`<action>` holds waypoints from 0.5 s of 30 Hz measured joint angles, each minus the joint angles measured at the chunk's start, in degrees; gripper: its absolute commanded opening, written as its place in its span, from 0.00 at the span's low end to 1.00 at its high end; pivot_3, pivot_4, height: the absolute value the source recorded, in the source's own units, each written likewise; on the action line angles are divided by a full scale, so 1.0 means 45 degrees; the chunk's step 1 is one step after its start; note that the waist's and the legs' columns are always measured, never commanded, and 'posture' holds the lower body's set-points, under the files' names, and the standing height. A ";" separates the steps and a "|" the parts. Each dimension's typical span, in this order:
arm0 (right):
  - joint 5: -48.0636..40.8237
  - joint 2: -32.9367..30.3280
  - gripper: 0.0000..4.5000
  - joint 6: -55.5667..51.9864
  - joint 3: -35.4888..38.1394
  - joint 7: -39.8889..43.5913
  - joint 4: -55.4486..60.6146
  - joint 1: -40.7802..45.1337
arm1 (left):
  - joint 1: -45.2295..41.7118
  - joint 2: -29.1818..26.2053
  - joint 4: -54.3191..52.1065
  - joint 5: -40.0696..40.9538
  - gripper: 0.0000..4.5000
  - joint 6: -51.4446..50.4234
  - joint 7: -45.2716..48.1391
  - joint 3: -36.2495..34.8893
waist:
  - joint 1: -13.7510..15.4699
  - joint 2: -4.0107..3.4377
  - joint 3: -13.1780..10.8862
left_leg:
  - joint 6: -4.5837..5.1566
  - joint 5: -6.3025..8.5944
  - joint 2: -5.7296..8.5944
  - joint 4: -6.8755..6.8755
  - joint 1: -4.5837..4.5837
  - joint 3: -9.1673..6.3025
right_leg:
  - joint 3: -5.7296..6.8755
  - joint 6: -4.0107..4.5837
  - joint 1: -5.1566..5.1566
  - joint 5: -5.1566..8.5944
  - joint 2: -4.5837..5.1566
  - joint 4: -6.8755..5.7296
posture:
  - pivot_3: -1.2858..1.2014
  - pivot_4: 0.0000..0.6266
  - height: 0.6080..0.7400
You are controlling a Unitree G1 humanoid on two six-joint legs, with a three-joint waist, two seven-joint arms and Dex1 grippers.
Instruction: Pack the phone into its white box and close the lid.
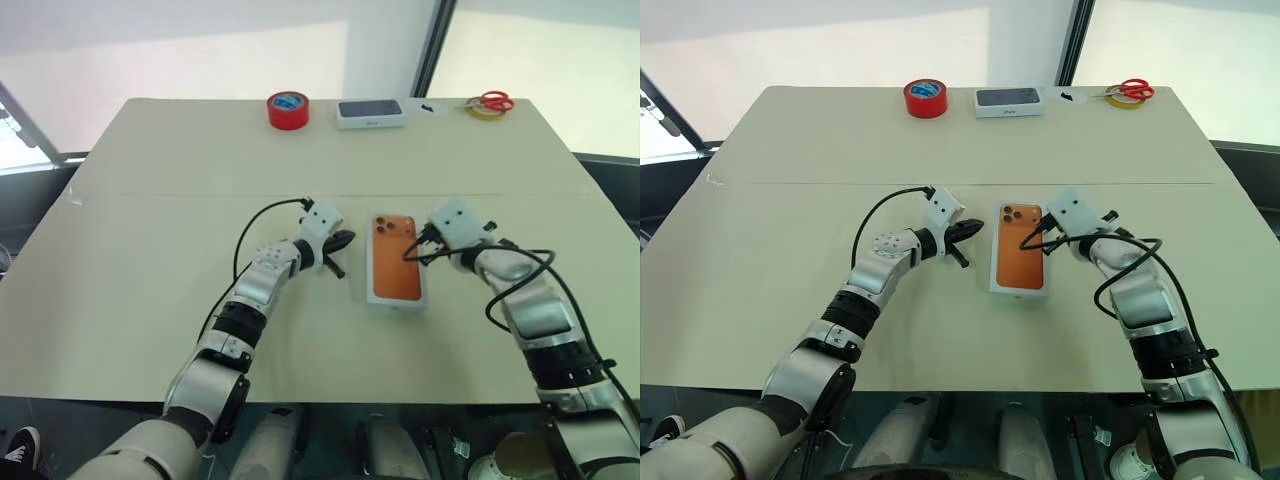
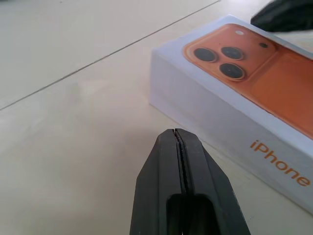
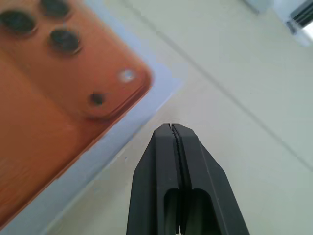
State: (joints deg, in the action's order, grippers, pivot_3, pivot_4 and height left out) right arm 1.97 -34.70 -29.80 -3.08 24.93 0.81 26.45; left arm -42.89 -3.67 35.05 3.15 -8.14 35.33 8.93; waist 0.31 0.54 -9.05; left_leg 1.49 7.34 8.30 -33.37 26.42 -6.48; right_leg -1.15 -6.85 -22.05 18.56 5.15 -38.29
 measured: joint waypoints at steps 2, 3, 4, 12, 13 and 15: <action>-0.0315 -0.0023 0.00 0.0053 0.0523 0.0126 0.0075 0.0086 | 0.0002 -0.0037 -0.0187 0.0151 0.00 -0.0005 -0.0011 -0.0259 | 0.0016 0.0000 0.0000 | 0.0000 0.0000 0.0000 -0.0001 0.0000 -0.0001 | 0.0002 0.0000 0.0002 0.0000 0.0000 0.0000 | 0.52 0.24 0.97; -0.0517 -0.0034 0.00 0.0046 0.0763 0.0274 0.0154 0.0065 | 0.0007 -0.0109 -0.0390 0.0207 0.00 -0.0026 -0.0006 -0.0297 | 0.0019 0.0000 0.0000 | 0.0001 0.0000 0.0000 -0.0001 0.0001 0.0000 | 0.0001 0.0000 0.0003 0.0000 0.0000 0.0001 | 0.52 0.24 0.97; -0.0641 -0.0081 0.00 0.0042 0.0912 0.0423 0.0279 -0.0023 | 0.0015 -0.0162 -0.0578 0.0248 0.00 -0.0099 0.0007 -0.0302 | 0.0026 0.0000 0.0000 | 0.0001 0.0001 0.0000 -0.0004 0.0000 -0.0001 | 0.0001 0.0000 0.0007 0.0000 0.0000 0.0001 | 0.52 0.24 0.97; -0.1758 -0.0858 0.00 -0.0829 0.0990 0.2217 0.1915 -0.2085 | 0.1746 -0.0839 -0.3149 0.0713 0.00 -0.1416 0.1787 0.0345 | -0.0017 -0.0003 0.0001 | 0.0048 0.0030 -0.0001 -0.0017 -0.0002 -0.0001 | -0.0004 0.0001 0.0009 0.0000 -0.0001 -0.0011 | 0.52 0.24 0.97; -0.1802 -0.1026 0.00 -0.0896 0.0997 0.2345 0.2099 -0.2256 | 0.1875 -0.0862 -0.3389 0.0717 0.00 -0.1502 0.1912 0.0423 | -0.0013 -0.0003 0.0001 | 0.0052 0.0033 -0.0001 -0.0021 -0.0002 -0.0002 | -0.0004 0.0001 0.0010 0.0000 -0.0001 -0.0011 | 0.52 0.24 0.97; -0.1935 -0.1256 0.00 -0.1045 0.1168 0.2527 0.2477 -0.2559 | 0.2018 -0.1046 -0.3801 0.0713 0.00 -0.1738 0.2246 0.0742 | -0.0008 -0.0003 0.0002 | 0.0053 0.0035 -0.0001 -0.0021 -0.0004 -0.0001 | -0.0004 0.0001 0.0014 0.0001 -0.0001 -0.0009 | 0.52 0.24 0.97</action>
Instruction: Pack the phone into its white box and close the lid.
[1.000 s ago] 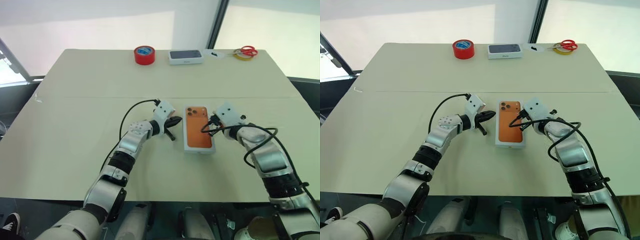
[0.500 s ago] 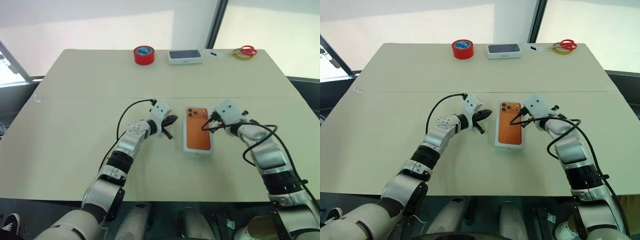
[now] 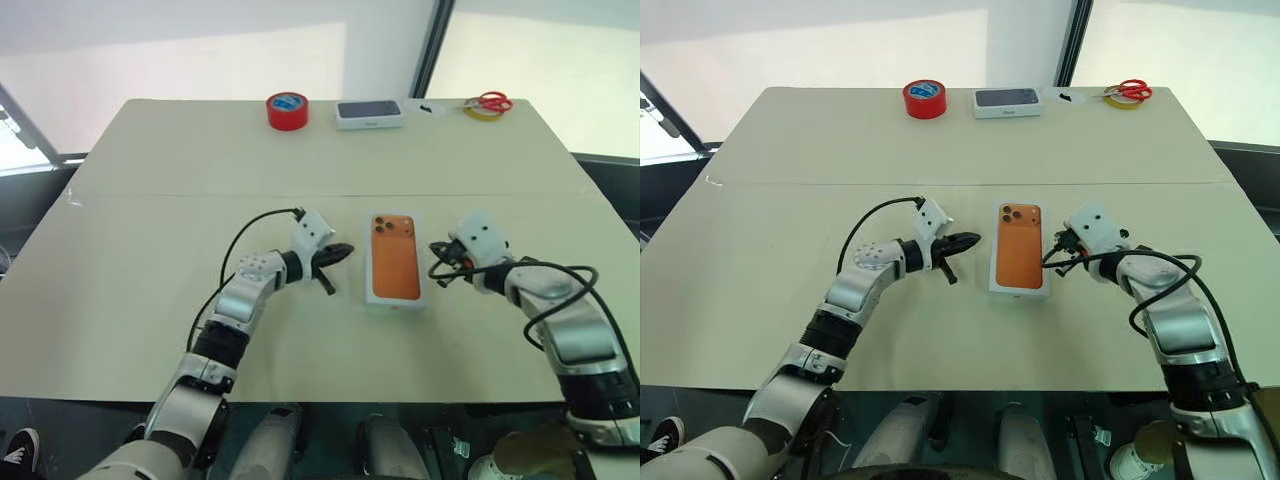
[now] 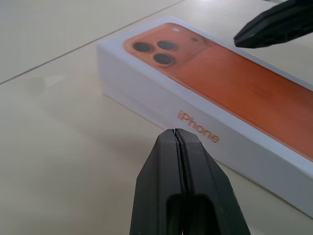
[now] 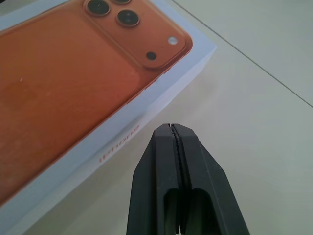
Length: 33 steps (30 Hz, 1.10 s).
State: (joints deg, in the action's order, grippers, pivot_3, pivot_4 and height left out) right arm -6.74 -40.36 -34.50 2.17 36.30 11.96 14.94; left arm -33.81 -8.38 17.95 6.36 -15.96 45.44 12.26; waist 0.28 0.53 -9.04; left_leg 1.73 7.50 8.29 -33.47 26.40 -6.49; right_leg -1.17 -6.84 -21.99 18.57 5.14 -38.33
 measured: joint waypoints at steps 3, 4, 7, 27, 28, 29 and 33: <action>-0.0264 -0.0254 0.00 -0.0261 0.0217 0.0231 0.0484 -0.0490 | 0.0289 -0.0015 -0.0304 0.0001 0.00 -0.0228 0.0180 0.0166 | 0.0022 0.0000 0.0001 | 0.0002 0.0002 -0.0001 -0.0001 0.0000 -0.0002 | 0.0001 0.0000 0.0002 0.0000 0.0001 0.0005 | 0.52 0.24 0.97; -0.0336 -0.0270 0.00 -0.0365 0.0226 0.0300 0.0611 -0.0644 | 0.0419 0.0013 -0.0371 0.0004 0.00 -0.0263 0.0189 0.0240 | 0.0027 -0.0001 0.0001 | 0.0003 0.0002 -0.0001 0.0000 -0.0001 -0.0001 | 0.0000 0.0000 0.0004 0.0000 0.0002 0.0005 | 0.52 0.24 0.97; -0.0536 -0.0275 0.00 -0.0573 0.0181 0.0524 0.0872 -0.0976 | 0.0599 0.0081 -0.0470 0.0004 0.00 -0.0462 0.0180 0.0425 | 0.0052 0.0000 0.0000 | 0.0004 0.0002 -0.0001 -0.0006 0.0001 -0.0001 | 0.0001 0.0000 0.0003 0.0000 0.0003 0.0005 | 0.52 0.24 0.97; -0.0502 0.0063 0.00 -0.0898 -0.0514 0.0051 0.0625 0.0025 | -0.0191 0.0650 0.0654 -0.0072 0.00 -0.0121 -0.0568 0.0317 | 0.0051 0.0000 0.0000 | 0.0008 0.0005 -0.0002 -0.0014 0.0002 -0.0002 | 0.0004 0.0000 0.0005 0.0000 0.0003 0.0005 | 0.52 0.24 0.97; -0.0496 0.0102 0.00 -0.0898 -0.0544 0.0025 0.0544 0.0108 | -0.0198 0.0650 0.0712 -0.0074 0.00 -0.0116 -0.0583 0.0313 | 0.0047 0.0000 0.0000 | 0.0008 0.0005 -0.0002 -0.0014 0.0001 -0.0002 | 0.0005 0.0000 0.0005 0.0000 0.0002 0.0005 | 0.52 0.24 0.97; -0.0461 0.0119 0.00 -0.0898 -0.0578 0.0013 0.0473 0.0213 | -0.0213 0.0650 0.0786 -0.0080 0.00 -0.0106 -0.0601 0.0317 | 0.0048 0.0000 0.0000 | 0.0008 0.0005 -0.0002 -0.0014 0.0002 -0.0002 | 0.0004 0.0000 0.0003 0.0000 0.0002 0.0005 | 0.52 0.24 0.97; -0.0170 0.0126 0.00 -0.0739 -0.0820 -0.0047 0.0254 0.0372 | -0.0225 0.0663 0.0865 -0.0097 0.00 -0.0071 -0.0649 0.0321 | 0.0054 0.0000 0.0000 | 0.0008 0.0005 -0.0002 -0.0016 0.0002 -0.0003 | 0.0005 0.0000 0.0006 0.0000 0.0002 0.0005 | 0.52 0.24 0.97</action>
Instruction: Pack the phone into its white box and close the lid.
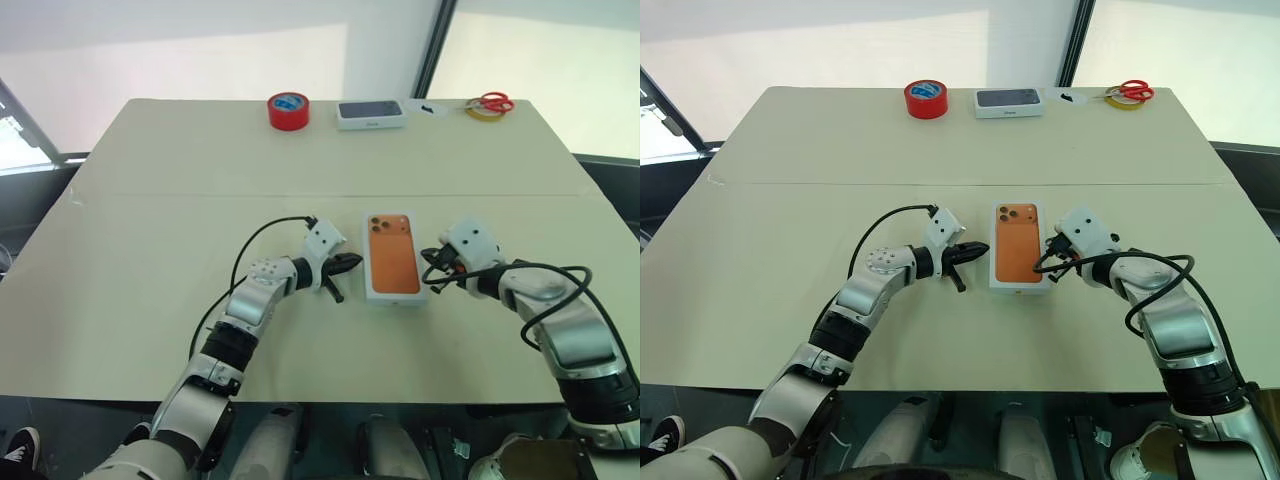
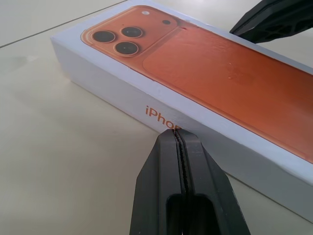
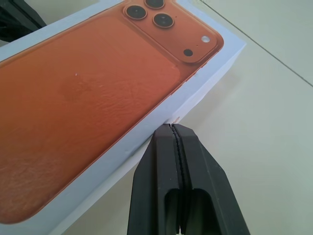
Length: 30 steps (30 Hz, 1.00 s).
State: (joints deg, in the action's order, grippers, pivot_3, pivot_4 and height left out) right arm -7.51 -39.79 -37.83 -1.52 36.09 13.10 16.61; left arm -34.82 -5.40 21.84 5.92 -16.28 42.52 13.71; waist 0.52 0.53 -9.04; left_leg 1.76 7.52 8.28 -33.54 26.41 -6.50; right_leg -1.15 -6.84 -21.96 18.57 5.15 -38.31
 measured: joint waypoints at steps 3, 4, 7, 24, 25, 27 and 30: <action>0.0274 0.0003 0.00 0.0204 -0.0245 -0.0023 -0.0180 0.0010 | -0.0014 -0.0018 0.0010 -0.0096 0.00 0.0130 -0.0079 0.0016 | -0.0007 0.0000 0.0000 | 0.0000 0.0000 0.0000 0.0000 -0.0001 0.0001 | 0.0000 0.0000 -0.0001 0.0000 0.0000 0.0000 | 0.52 0.24 0.97; 0.0439 -0.0011 0.00 0.0278 -0.0383 -0.0024 -0.0246 -0.0005 | -0.0014 -0.0019 0.0009 -0.0096 0.00 0.0141 -0.0089 0.0015 | -0.0010 0.0000 0.0000 | 0.0000 0.0000 0.0000 0.0001 -0.0001 0.0001 | 0.0000 0.0000 -0.0001 0.0000 -0.0001 0.0000 | 0.52 0.24 0.97; 0.0674 -0.0054 0.00 0.0394 -0.0586 0.0024 -0.0268 -0.0116 | -0.0004 -0.0054 -0.0007 -0.0093 0.00 0.0148 -0.0078 0.0015 | -0.0021 0.0000 0.0000 | 0.0000 0.0000 -0.0001 0.0001 -0.0001 0.0001 | -0.0001 0.0000 -0.0002 0.0000 -0.0001 0.0000 | 0.52 0.24 0.97; -0.1343 0.0858 0.00 0.0626 0.0242 0.1027 0.0742 0.0865 | -0.0900 0.0308 0.0275 0.0556 0.00 -0.0069 0.0156 -0.0520 | 0.0020 0.0001 0.0000 | 0.0017 0.0012 0.0002 -0.0045 0.0001 -0.0010 | 0.0014 -0.0001 0.0028 0.0000 -0.0004 0.0009 | 0.52 0.24 0.97; -0.1231 0.0855 0.00 0.0587 0.0028 0.0959 0.0738 0.0738 | -0.0852 0.0257 0.0427 0.0344 0.00 0.0063 0.0158 -0.0256 | 0.0028 0.0001 0.0000 | 0.0019 0.0014 0.0003 -0.0050 0.0001 -0.0010 | 0.0014 -0.0001 0.0030 0.0000 -0.0003 0.0009 | 0.52 0.24 0.97; -0.0625 0.0685 0.00 0.0487 -0.0508 0.0685 0.0618 0.0351 | -0.0749 0.0119 0.0666 -0.0154 0.00 0.0565 0.0095 0.0083 | 0.0034 0.0001 0.0000 | 0.0022 0.0019 0.0003 -0.0056 0.0001 -0.0010 | 0.0013 -0.0001 0.0030 0.0000 -0.0003 0.0008 | 0.52 0.24 0.97; 0.0258 0.0082 0.00 0.0969 -0.1246 0.0531 0.0482 -0.0247 | -0.0740 -0.0194 0.0722 -0.0663 0.00 0.1241 0.0070 0.0331 | 0.0035 -0.0019 0.0025 | 0.0020 0.0024 0.0003 -0.0056 -0.0011 -0.0003 | 0.0006 -0.0001 0.0043 0.0000 -0.0001 0.0010 | 0.52 0.24 0.97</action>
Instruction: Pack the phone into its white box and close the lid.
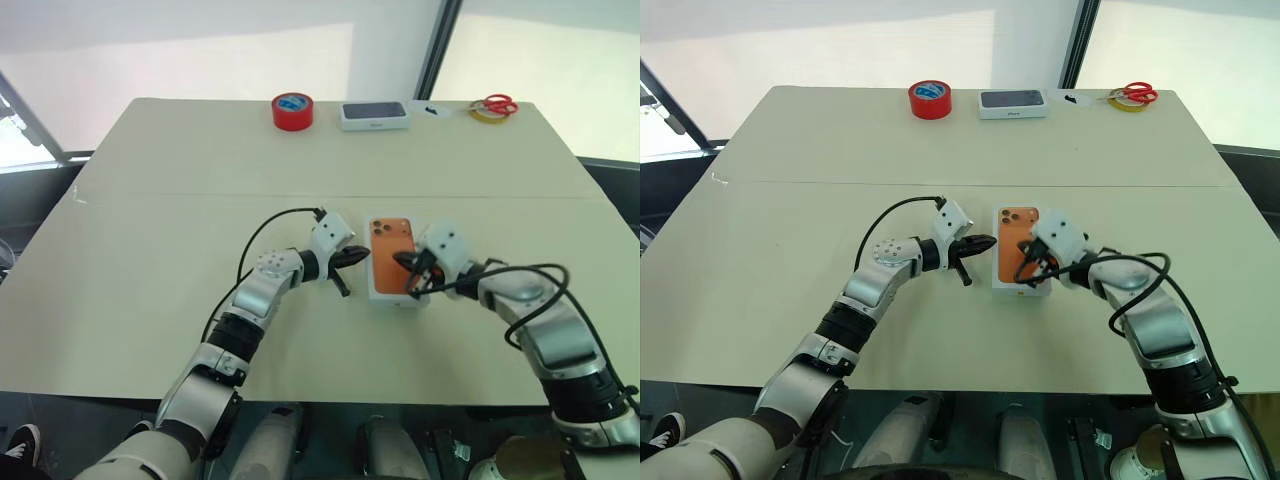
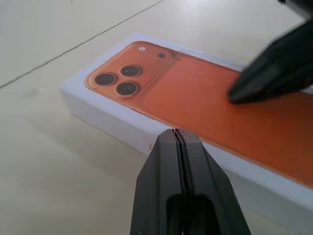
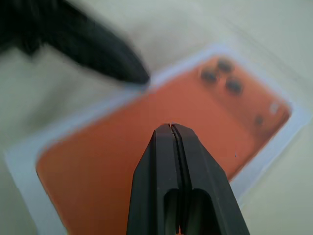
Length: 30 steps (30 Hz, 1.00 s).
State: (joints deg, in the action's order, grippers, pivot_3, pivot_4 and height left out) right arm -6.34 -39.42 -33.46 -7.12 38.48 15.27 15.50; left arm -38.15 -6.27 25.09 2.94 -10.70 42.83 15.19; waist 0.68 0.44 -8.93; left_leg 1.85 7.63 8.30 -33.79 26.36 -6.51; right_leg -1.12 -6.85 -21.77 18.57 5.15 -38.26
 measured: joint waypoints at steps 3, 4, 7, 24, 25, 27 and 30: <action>-0.0302 0.0076 0.06 -0.0377 0.0238 0.0093 0.0139 -0.0121 | 0.0139 -0.0117 0.0050 0.0050 0.06 -0.0202 0.0407 0.0007 | -0.0006 0.0010 0.0019 | -0.0010 0.0020 -0.0002 0.0002 -0.0043 -0.0010 | 0.0012 0.0000 0.0057 0.0001 -0.0002 0.0014 | 0.52 0.24 0.97; -0.0665 0.0188 0.12 -0.0778 0.0460 0.0190 0.0138 -0.0072 | 0.0230 -0.0097 0.0054 0.0150 0.12 -0.0394 0.0552 -0.0034 | -0.0013 0.0011 0.0018 | -0.0008 0.0025 -0.0002 0.0000 -0.0043 -0.0013 | 0.0015 0.0000 0.0060 0.0002 -0.0003 0.0017 | 0.52 0.24 0.97; -0.1553 0.0511 0.39 -0.1879 0.1034 0.0489 -0.0024 0.0259 | 0.0322 -0.0063 0.0014 0.0663 0.40 -0.0844 0.0766 -0.0363 | -0.0025 0.0013 0.0017 | -0.0002 0.0026 -0.0002 -0.0001 -0.0040 -0.0016 | 0.0017 0.0000 0.0055 0.0002 -0.0002 0.0018 | 0.52 0.24 0.97; -0.4117 -0.1017 0.99 0.0988 0.3806 0.3985 -0.0887 0.0078 | 0.1944 -0.5300 -0.3602 0.3831 0.99 -0.2266 0.3502 -0.3975 | -0.0201 0.0003 0.0009 | -0.0007 0.0030 -0.0004 0.0014 -0.0027 -0.0017 | 0.0014 0.0003 0.0039 0.0003 0.0000 0.0023 | 0.52 0.24 0.97; -0.3956 -0.1066 0.99 0.1428 0.3809 0.4043 -0.1089 0.0076 | 0.2116 -0.5533 -0.3665 0.3973 0.99 -0.2306 0.3524 -0.4164 | -0.0190 0.0003 0.0009 | -0.0007 0.0031 -0.0003 0.0013 -0.0027 -0.0017 | 0.0014 0.0003 0.0039 0.0004 0.0001 0.0025 | 0.52 0.24 0.97; -0.3764 -0.1229 0.99 0.2045 0.3820 0.4209 -0.1512 0.0025 | 0.2499 -0.6103 -0.3809 0.4201 0.99 -0.2351 0.3591 -0.4534 | -0.0205 0.0000 0.0007 | -0.0007 0.0032 -0.0003 0.0020 -0.0027 -0.0014 | 0.0011 0.0003 0.0034 0.0004 0.0002 0.0025 | 0.52 0.24 0.97; -0.3755 -0.1628 0.99 0.2377 0.4077 0.4560 -0.2131 -0.0314 | 0.3175 -0.7092 -0.3866 0.4232 0.99 -0.2349 0.3731 -0.5152 | -0.0250 -0.0001 0.0007 | -0.0008 0.0031 -0.0004 0.0040 -0.0027 -0.0014 | 0.0006 0.0004 0.0026 0.0004 0.0002 0.0026 | 0.52 0.24 0.97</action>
State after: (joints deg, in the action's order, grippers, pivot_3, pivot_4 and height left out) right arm -23.24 -46.74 -22.77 11.22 59.00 5.68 14.09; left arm -23.87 -38.19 7.69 21.98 -21.27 59.62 -7.99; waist -0.45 0.44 -8.90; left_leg 1.82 7.77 8.28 -33.61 26.24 -6.57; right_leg -1.09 -6.83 -21.66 18.59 5.16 -38.14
